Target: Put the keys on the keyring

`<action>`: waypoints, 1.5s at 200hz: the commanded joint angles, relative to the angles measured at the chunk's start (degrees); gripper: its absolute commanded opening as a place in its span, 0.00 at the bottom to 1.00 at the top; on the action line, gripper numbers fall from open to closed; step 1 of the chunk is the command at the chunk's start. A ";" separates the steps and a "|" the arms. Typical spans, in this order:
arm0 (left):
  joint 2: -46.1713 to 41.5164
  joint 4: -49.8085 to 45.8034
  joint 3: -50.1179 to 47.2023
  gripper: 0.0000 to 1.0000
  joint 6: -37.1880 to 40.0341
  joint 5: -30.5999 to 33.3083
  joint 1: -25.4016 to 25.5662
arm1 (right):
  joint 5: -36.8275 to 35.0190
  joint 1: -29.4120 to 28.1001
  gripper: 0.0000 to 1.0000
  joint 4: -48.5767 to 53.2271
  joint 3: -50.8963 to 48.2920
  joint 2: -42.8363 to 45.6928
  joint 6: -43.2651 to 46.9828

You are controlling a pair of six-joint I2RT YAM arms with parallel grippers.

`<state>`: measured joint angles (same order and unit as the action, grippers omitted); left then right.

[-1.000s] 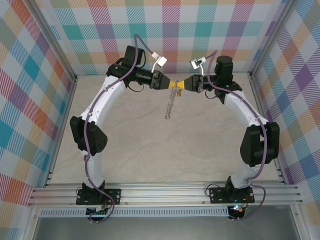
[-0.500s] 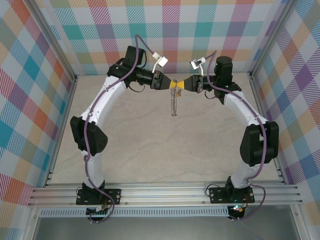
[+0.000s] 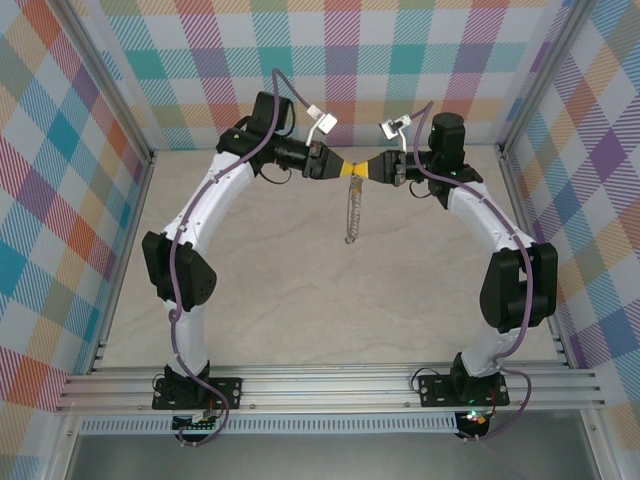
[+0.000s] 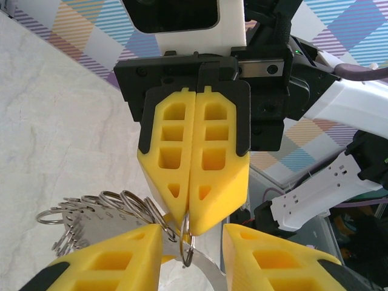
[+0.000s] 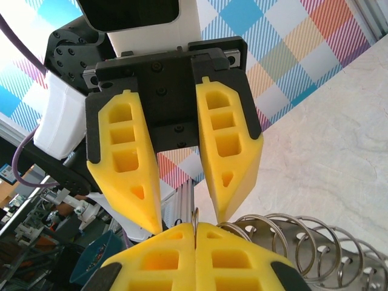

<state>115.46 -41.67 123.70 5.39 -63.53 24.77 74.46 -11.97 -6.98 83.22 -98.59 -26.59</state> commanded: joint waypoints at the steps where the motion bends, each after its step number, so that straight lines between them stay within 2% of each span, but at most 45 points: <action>1: 0.90 0.45 1.81 0.30 -0.11 -1.38 0.70 | 1.92 -0.34 0.00 -2.65 -0.34 0.23 -0.13; 34: 0.86 0.75 1.85 0.25 -0.24 -1.40 0.97 | 1.92 -0.34 0.00 -2.73 -0.38 0.08 -0.09; 73: 0.82 1.58 1.77 0.00 -0.72 -1.35 1.41 | 2.01 -0.34 0.00 -2.66 -0.91 0.37 0.09; 94: 0.09 3.76 0.84 0.00 -2.42 -0.71 1.50 | 1.30 -0.34 0.00 -2.35 -1.80 1.53 0.22; 121: -2.67 8.79 -2.60 0.00 -5.21 1.81 1.46 | -1.48 0.00 0.27 -3.39 -4.81 4.80 0.46; 148: -5.76 12.77 -5.90 0.00 -6.76 3.92 1.50 | -3.78 0.28 0.38 -6.35 -8.92 8.14 -0.68; 204: -12.69 22.76 -15.09 0.00 -10.72 7.57 1.50 | -11.91 0.28 0.41 -20.56 -19.59 13.04 -8.85; 243: -15.42 27.01 -17.86 0.00 -12.19 7.87 1.57 | -15.25 -0.18 0.46 -31.37 -22.89 13.14 -15.72; 269: -16.13 28.31 -18.80 0.00 -12.68 7.41 1.59 | -16.31 -1.25 0.52 -31.12 -22.26 13.42 -15.24; 300: -16.49 28.46 -19.01 0.00 -12.59 6.67 1.66 | -16.84 -2.40 0.54 -26.27 -19.68 13.61 -12.52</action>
<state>101.82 -16.69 105.32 -6.63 -55.64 26.17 58.46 -13.30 -33.71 60.51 -86.39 -40.29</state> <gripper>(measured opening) 0.050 0.536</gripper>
